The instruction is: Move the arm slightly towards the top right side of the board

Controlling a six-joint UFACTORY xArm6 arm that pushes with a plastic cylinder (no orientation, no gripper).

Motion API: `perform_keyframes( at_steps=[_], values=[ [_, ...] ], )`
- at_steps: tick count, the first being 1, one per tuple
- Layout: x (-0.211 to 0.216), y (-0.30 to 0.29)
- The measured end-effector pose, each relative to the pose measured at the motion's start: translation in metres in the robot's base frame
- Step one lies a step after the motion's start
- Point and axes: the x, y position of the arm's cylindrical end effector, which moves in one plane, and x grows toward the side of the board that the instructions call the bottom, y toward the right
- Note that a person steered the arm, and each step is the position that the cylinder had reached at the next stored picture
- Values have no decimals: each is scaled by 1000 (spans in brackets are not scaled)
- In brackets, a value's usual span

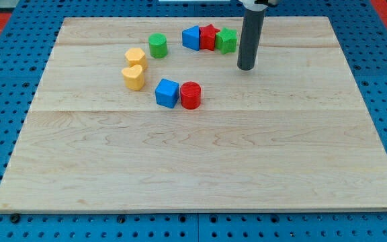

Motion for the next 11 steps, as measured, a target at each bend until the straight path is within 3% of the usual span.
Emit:
perform_keyframes(
  at_steps=[8, 9, 10, 11],
  values=[
    [-2, 32],
    [-16, 23],
    [-39, 69],
    [-103, 33]
  ],
)
